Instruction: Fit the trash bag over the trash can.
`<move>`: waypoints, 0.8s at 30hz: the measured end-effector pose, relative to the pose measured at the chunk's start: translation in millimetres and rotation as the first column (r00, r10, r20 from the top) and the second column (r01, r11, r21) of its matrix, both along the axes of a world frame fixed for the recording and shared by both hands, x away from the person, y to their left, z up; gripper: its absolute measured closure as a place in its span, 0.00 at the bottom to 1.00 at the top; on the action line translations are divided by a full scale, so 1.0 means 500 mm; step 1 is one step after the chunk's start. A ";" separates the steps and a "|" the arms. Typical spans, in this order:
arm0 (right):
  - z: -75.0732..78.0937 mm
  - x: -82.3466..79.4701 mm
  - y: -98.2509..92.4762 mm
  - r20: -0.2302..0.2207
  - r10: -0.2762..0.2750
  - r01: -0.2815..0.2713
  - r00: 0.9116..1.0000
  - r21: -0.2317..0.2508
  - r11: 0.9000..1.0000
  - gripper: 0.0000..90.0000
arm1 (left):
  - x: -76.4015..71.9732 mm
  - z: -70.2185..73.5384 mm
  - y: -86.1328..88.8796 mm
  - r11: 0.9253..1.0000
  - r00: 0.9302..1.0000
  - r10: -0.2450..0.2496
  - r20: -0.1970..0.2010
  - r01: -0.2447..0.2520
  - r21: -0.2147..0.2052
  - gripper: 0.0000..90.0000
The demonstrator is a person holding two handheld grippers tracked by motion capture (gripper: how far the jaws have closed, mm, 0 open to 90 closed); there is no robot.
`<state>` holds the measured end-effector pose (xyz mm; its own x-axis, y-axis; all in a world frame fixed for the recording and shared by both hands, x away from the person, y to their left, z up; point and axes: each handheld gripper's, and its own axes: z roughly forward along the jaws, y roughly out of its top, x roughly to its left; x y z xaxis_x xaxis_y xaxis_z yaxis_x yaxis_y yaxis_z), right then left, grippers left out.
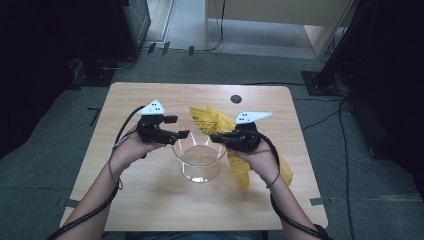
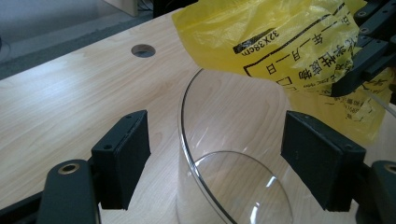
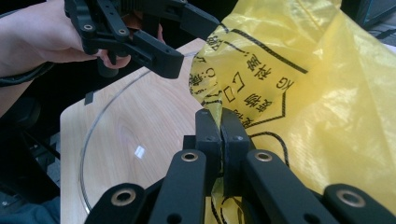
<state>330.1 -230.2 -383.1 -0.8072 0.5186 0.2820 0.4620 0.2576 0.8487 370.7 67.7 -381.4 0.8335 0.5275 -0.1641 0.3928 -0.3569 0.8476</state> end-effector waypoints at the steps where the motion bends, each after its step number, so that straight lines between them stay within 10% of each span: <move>1: 0.000 0.000 0.000 0.000 0.000 0.000 1.000 0.000 1.000 1.00 | 0.001 -0.001 -0.002 1.000 1.000 0.001 -0.001 -0.001 -0.003 0.26; 24: -0.016 0.007 0.011 -0.053 0.138 -0.141 0.989 -0.046 0.989 0.98 | -0.007 0.010 -0.047 0.997 0.992 -0.075 0.099 0.078 -0.018 0.21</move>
